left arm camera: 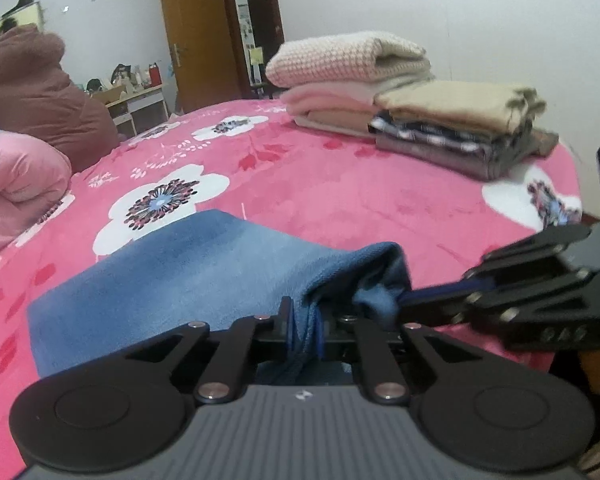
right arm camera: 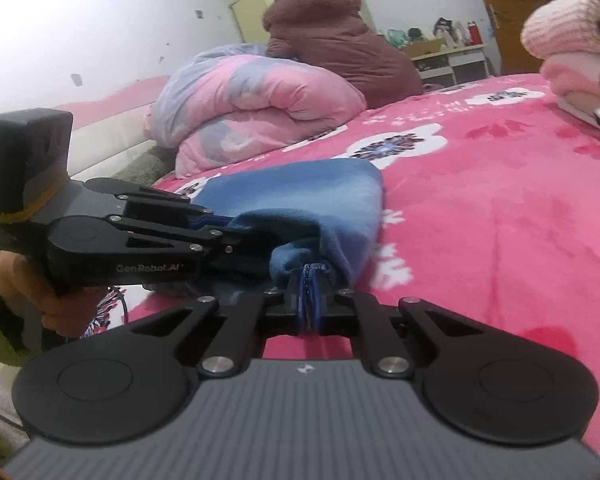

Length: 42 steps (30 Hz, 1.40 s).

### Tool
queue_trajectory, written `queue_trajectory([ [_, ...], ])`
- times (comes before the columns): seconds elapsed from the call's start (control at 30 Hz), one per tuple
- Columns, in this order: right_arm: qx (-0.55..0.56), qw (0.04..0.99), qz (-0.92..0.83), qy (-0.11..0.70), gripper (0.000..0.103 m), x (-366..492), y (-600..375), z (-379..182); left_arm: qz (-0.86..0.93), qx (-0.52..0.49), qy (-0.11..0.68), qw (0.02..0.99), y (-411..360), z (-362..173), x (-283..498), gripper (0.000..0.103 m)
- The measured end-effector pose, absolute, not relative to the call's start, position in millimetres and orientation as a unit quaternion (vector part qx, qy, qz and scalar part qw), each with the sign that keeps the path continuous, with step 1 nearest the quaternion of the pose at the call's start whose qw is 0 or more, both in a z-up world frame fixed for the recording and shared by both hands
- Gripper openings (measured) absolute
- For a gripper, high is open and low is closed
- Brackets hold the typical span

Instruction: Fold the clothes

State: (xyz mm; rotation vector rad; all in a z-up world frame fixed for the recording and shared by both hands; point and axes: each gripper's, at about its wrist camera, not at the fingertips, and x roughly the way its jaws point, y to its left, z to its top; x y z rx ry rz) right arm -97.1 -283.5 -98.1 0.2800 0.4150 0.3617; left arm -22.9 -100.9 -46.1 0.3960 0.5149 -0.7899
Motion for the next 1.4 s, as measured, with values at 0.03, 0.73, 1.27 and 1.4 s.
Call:
queue_trajectory([
  [0.03,0.133,0.953,0.180,0.204,0.003,-95,-279,-97,-0.380,0.185,0.243,0.873,-100,-46,-24,0.010],
  [0.73,0.094,0.964,0.144,0.204,0.002,-92,-250,-89,-0.409,0.166,0.216,0.871,-89,-49,-26,0.011],
  [1.27,0.081,0.964,0.155,0.198,0.002,-80,-251,-94,-0.354,0.262,0.168,0.882,-113,-56,-35,0.010],
  [1.4,0.072,0.960,0.167,0.212,0.001,-64,-244,-97,-0.366,0.206,0.165,0.892,-102,-45,-30,0.009],
])
